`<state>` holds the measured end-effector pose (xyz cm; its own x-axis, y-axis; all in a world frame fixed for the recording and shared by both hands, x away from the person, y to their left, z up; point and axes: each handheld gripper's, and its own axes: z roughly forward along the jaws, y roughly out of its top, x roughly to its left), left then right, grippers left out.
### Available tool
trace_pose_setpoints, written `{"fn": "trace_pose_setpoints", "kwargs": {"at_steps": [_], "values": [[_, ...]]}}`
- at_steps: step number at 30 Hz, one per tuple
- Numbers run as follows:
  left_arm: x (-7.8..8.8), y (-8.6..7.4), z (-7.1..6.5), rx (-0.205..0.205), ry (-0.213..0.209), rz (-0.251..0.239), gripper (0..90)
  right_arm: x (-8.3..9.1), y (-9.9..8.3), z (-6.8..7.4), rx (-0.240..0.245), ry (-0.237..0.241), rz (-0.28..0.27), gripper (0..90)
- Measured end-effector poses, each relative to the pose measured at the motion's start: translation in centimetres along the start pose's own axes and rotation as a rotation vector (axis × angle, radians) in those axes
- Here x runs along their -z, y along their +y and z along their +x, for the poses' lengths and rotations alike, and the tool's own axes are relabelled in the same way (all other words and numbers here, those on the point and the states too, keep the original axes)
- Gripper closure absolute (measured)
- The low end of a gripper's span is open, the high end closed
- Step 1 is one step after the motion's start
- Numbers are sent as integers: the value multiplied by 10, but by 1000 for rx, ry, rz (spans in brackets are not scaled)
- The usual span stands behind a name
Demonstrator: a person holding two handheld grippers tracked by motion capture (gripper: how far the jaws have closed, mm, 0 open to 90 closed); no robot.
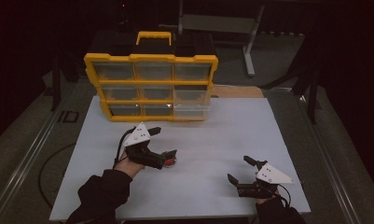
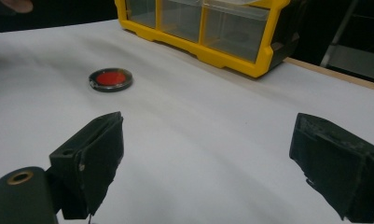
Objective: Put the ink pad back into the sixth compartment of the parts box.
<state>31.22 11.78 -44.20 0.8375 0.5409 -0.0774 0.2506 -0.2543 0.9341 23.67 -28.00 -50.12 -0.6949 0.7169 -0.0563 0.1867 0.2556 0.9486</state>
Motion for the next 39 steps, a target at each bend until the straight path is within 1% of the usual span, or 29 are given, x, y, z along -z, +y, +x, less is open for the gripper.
{"fn": "trace_pose_setpoints", "kwargs": {"at_steps": [5,8,11,12,14,18,20,23,27,29,31,32,34,35,37,39], "values": [[-10,-12,2,-18,3,65,2,0,0,0,0,1,2,99],[-16,-19,3,-25,-20,103,2,0,0,0,-1,4,5,99],[-21,-25,3,-47,-23,149,2,-1,0,0,-2,6,5,99],[-23,-26,3,-48,-22,162,2,-1,0,0,-1,6,6,99],[-25,-29,4,-51,-27,179,2,-1,-1,1,1,6,7,99],[-30,-35,7,-55,-18,215,2,-1,-1,0,5,6,10,99],[-33,-38,8,-53,-19,254,2,-1,-1,0,4,5,11,99],[-37,-43,8,-68,-4,312,2,-1,-1,0,4,6,14,99],[-42,-49,10,-65,5,354,2,-2,-2,1,2,8,14,99],[-43,-51,11,-62,8,366,4,-2,-2,1,5,10,15,99],[-45,-53,13,-56,5,386,19,-2,-2,1,4,10,15,99],[-45,-54,13,-55,-4,397,30,-2,-2,1,4,10,15,99],[-48,-55,12,-64,9,430,70,-1,-2,1,8,9,14,99],[-49,-56,12,-64,6,442,80,-1,-2,1,9,9,11,99],[-51,-58,12,-53,3,459,101,-1,-1,1,7,10,11,99],[-53,-58,12,-58,4,472,103,-1,-2,1,6,10,14,99]]}}
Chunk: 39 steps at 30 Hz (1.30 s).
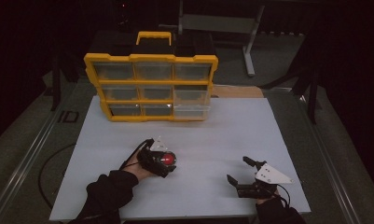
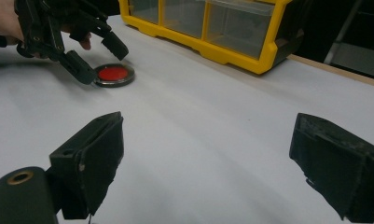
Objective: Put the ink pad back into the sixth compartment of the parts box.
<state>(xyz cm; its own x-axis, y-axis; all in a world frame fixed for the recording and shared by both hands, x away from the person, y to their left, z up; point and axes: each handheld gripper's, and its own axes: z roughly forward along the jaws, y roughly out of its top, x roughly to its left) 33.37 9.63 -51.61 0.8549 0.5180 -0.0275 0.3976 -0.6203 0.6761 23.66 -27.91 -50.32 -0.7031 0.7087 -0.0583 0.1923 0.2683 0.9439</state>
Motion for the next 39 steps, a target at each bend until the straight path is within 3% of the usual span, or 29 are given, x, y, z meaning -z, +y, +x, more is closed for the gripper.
{"fn": "trace_pose_setpoints", "kwargs": {"at_steps": [2,3,7,11,14,18,30,39], "values": [[-1,1,1,7,-15,9,131,0,0,0,1,2,0,99],[-2,1,1,11,-4,11,164,0,0,0,2,2,-1,99],[-4,2,3,25,22,30,164,0,0,0,-1,0,1,99],[-7,4,0,-15,41,68,189,1,0,0,-1,0,-2,99],[-7,6,1,-5,23,76,237,1,0,0,-2,0,-1,99],[-7,8,2,13,32,89,293,1,0,0,-1,0,-1,99],[-7,13,0,2,36,126,306,1,0,0,2,2,-2,99],[7,21,-3,-17,8,110,306,1,0,0,-1,-1,-3,99]]}}
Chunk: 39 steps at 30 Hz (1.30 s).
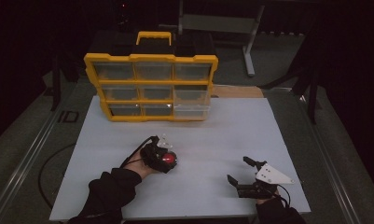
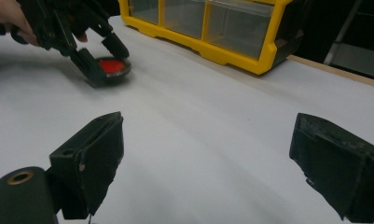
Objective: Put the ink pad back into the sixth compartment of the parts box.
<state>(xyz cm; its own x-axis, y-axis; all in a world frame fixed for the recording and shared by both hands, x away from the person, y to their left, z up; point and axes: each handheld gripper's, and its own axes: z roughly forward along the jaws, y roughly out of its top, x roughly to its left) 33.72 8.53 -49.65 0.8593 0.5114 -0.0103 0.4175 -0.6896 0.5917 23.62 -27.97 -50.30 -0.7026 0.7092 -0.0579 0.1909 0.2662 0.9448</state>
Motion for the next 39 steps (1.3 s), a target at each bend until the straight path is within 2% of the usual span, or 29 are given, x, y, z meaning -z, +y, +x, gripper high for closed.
{"fn": "trace_pose_setpoints", "kwargs": {"at_steps": [4,10,15,31,34,39], "values": [[11,5,-2,-30,7,3,306,0,0,0,0,1,1,99],[27,13,-5,-53,-3,1,307,0,0,0,-2,-1,2,99],[38,21,-7,-64,-33,-4,306,1,0,-1,2,-4,-2,99],[75,55,-11,-147,-41,10,306,1,0,-1,-6,-10,-5,99],[81,61,-9,-145,-58,2,307,1,0,-1,-5,-10,-5,99],[92,71,-7,-155,-52,-5,306,1,0,-2,-7,-12,-6,99]]}}
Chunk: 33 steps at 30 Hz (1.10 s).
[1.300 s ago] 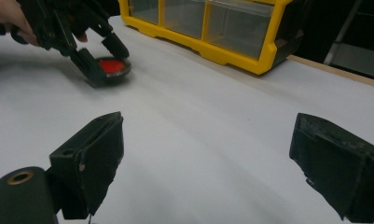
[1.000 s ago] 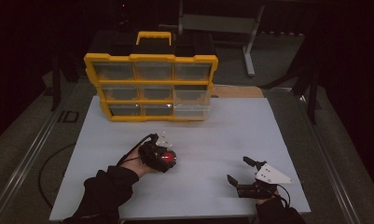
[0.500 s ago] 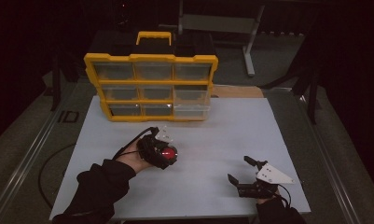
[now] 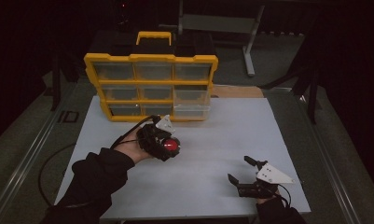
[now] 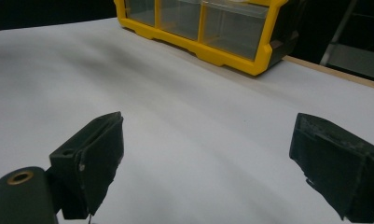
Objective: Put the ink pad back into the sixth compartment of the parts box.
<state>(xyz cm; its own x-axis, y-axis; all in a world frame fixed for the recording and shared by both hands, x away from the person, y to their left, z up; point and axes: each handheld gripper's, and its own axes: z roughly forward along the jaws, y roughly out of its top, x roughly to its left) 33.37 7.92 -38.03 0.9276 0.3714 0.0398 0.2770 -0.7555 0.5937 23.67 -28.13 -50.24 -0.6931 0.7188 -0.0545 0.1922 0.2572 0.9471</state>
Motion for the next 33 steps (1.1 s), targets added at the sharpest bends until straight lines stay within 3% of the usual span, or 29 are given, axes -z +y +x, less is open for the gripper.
{"fn": "trace_pose_setpoints", "kwargs": {"at_steps": [7,15,28,30,33], "values": [[14,18,1,-29,15,10,307,0,0,0,2,1,-1,99],[30,39,4,-48,26,-22,306,0,0,0,-1,0,-2,99],[45,65,20,-50,32,-67,306,1,1,0,7,-1,-5,99],[49,72,25,-58,15,-83,306,1,1,0,7,-3,-6,99],[52,79,29,-62,30,-89,307,1,1,0,4,-3,-5,99]]}}
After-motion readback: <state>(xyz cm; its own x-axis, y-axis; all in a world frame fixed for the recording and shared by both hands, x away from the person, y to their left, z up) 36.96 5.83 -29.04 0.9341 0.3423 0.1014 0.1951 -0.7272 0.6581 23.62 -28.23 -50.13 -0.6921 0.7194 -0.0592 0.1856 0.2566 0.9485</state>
